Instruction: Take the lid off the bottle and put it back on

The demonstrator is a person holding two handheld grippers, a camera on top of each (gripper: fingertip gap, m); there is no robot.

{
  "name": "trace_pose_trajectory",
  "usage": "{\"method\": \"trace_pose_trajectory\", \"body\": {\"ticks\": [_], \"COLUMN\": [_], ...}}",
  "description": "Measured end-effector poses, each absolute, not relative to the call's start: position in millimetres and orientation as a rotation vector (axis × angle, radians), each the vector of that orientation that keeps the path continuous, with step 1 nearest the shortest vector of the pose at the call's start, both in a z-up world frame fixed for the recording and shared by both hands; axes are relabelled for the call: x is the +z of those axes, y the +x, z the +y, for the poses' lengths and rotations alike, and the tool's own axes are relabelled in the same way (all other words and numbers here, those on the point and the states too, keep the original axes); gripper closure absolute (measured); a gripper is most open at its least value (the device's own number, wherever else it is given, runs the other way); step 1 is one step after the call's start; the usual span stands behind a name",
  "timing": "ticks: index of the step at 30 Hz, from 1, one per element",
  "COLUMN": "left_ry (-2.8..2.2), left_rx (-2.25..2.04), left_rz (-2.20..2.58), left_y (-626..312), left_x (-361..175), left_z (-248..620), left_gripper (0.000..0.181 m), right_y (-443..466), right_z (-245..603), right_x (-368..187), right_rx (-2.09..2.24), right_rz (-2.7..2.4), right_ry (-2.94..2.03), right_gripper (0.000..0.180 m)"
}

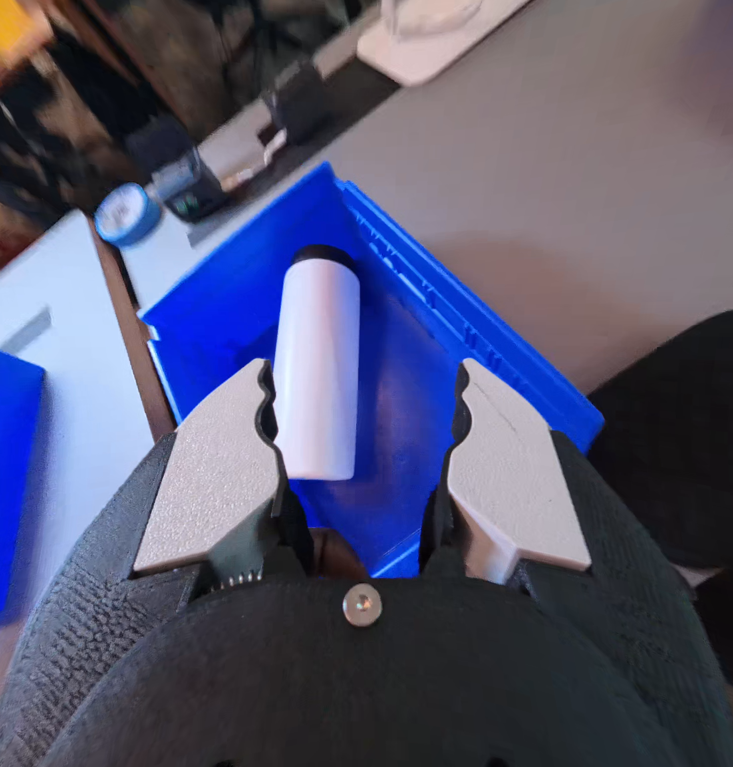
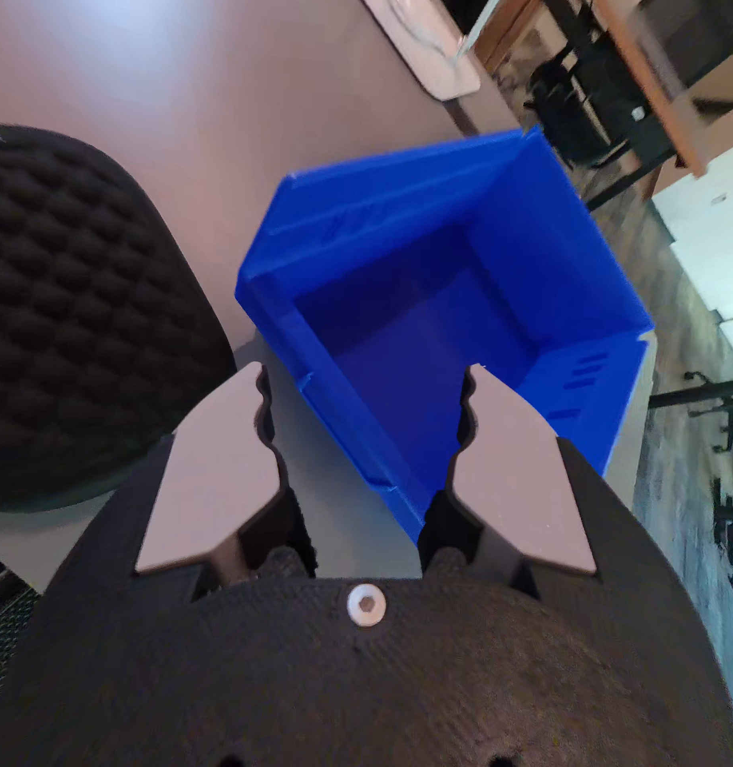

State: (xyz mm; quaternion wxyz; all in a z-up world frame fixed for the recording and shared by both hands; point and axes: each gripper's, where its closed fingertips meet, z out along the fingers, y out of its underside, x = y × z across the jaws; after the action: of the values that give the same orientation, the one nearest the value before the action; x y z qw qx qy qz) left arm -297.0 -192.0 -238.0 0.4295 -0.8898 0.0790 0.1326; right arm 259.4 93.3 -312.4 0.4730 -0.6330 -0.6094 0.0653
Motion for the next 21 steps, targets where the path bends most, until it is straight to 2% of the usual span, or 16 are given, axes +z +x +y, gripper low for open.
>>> {"method": "trace_pose_trajectory", "body": {"ticks": [5,7,13,16,18,21], "left_ry": [-2.534,-2.670,-2.932,-3.058,-3.157,-3.179], "left_rx": [0.148,0.126,0.091,0.081,0.065,0.138], "left_rz": [0.066,0.040,-0.019,0.008,0.060,0.177], "left_y": [-330.6,-346.6,-376.4,-379.8,-377.7,-378.0], "left_x": [-260.9,-279.2,-332.5,-360.1,-379.5,-384.5], "left_z": [-130.9,-114.0,-91.9,-100.0,-112.5,-117.9], "left_gripper": [0.093,0.084,0.075,0.075,0.086,0.084], "right_y": [257.8,258.8,263.1,265.1,265.4,265.1], "right_z": [86.9,87.8,92.3,95.0,96.0,96.9], "right_x": [-304.3,-305.3,-309.1,-310.8,-312.7,-315.9], "right_rx": [0.166,0.159,0.134,0.114,0.100,0.076], "right_rz": [-1.486,-1.487,-1.491,-1.489,-1.492,-1.505], "right_ry": [-1.507,-1.509,-1.520,-1.523,-1.527,-1.530], "right_gripper": [0.092,0.092,0.094,0.096,0.097,0.098]}}
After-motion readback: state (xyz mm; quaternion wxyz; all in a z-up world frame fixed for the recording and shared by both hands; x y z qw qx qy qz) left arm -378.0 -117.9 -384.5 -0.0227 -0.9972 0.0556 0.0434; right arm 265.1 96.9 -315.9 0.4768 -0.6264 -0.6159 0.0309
